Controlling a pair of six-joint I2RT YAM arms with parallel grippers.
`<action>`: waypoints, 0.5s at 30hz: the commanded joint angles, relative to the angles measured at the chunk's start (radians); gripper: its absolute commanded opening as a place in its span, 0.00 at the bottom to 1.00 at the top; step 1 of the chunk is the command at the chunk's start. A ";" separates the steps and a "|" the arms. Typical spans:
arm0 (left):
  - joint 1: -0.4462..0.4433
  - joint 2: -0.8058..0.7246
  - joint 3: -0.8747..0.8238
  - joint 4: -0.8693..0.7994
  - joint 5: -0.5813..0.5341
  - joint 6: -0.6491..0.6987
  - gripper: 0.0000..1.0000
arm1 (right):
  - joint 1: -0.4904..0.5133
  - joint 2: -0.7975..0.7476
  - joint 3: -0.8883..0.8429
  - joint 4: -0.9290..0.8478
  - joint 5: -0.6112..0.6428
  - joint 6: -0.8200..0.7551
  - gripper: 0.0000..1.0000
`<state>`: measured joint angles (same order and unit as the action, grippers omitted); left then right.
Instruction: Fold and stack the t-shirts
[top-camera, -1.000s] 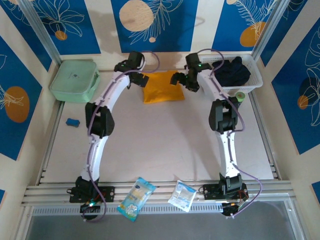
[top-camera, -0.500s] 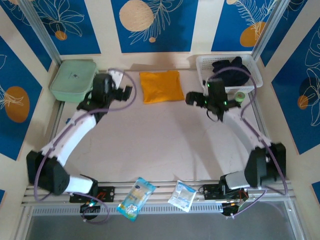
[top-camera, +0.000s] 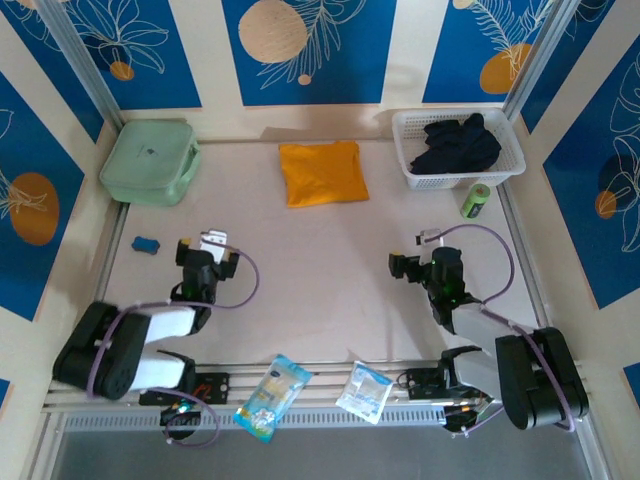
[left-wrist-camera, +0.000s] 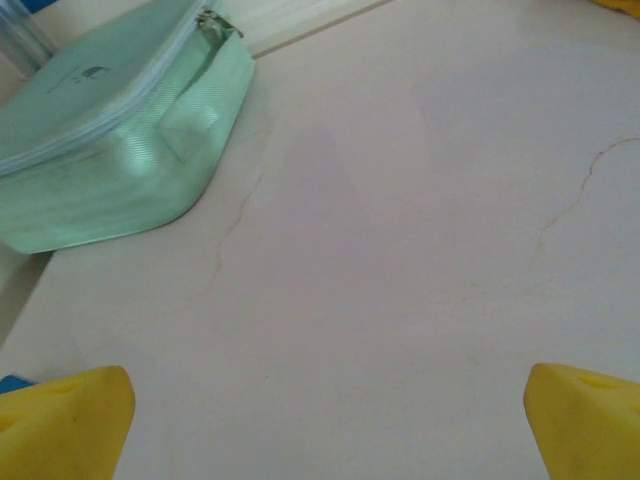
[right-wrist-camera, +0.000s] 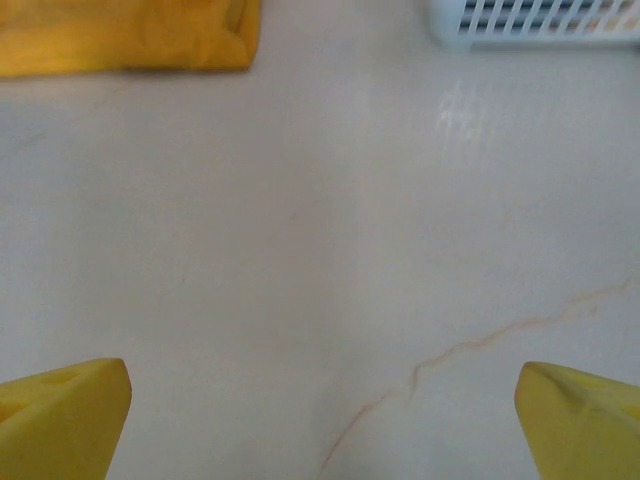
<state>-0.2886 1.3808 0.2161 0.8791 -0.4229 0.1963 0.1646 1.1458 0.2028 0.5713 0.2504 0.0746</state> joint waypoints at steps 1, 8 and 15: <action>0.043 0.119 0.012 0.303 0.121 -0.014 0.99 | -0.025 0.082 0.007 0.315 -0.038 -0.053 0.99; 0.158 0.172 0.091 0.161 0.300 -0.100 0.99 | -0.115 0.409 0.125 0.469 -0.163 -0.030 0.99; 0.206 0.186 0.154 0.074 0.304 -0.153 0.99 | -0.165 0.376 0.218 0.225 -0.176 0.025 0.99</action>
<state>-0.0933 1.5738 0.3626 1.0035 -0.1596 0.0761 -0.0246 1.5326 0.4141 0.8257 0.0784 0.0860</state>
